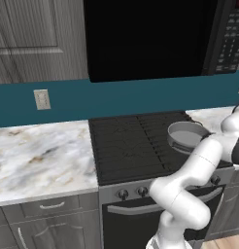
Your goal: Retrieve the frozen meat and place it in the pot on a burner. Then turn the burner on.
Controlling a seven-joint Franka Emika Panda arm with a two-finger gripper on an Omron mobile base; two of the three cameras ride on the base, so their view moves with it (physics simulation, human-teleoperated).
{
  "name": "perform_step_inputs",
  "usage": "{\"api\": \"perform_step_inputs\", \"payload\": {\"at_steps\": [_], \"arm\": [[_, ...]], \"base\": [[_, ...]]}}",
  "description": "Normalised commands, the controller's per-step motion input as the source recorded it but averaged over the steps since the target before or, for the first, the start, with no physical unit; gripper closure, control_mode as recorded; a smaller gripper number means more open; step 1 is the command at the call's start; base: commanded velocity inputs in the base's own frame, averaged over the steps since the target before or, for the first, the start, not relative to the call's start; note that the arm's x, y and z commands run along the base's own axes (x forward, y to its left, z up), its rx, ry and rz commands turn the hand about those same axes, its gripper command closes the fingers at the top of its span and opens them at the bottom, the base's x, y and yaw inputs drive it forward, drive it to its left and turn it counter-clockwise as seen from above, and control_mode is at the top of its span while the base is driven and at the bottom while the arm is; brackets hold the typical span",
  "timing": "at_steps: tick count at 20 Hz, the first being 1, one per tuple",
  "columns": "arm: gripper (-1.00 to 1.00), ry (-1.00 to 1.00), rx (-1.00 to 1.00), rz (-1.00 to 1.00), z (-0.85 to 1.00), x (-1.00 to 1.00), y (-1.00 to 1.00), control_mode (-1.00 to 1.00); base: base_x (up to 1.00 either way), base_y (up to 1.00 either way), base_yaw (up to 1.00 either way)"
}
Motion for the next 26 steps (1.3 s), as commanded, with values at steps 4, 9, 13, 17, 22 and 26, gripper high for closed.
{"api": "perform_step_inputs", "payload": {"at_steps": [4, 9, 13, 17, 22, 26], "arm": [[1.0, -0.1, -0.01, -0.01, 0.1, -0.84, 0.82, -1.0], [1.0, -0.13, -0.06, 0.0, 0.06, -1.0, 0.96, -1.0], [1.0, -0.13, -0.18, 0.0, 0.0, -1.0, 1.0, -1.0], [1.0, -0.13, -0.2, 0.0, 0.0, -0.98, 1.0, -1.0], [1.0, -0.11, -0.36, 0.03, 0.42, -0.06, 1.0, -1.0], [1.0, -0.01, -0.44, 0.06, 0.68, 0.19, 0.87, -1.0]], "base": [[0.0, 0.0, 0.0], [0.0, 0.0, 0.0], [0.0, 0.0, 0.0], [0.0, 0.0, 0.0], [0.0, 0.0, 0.0], [0.0, 0.0, 0.0]]}}
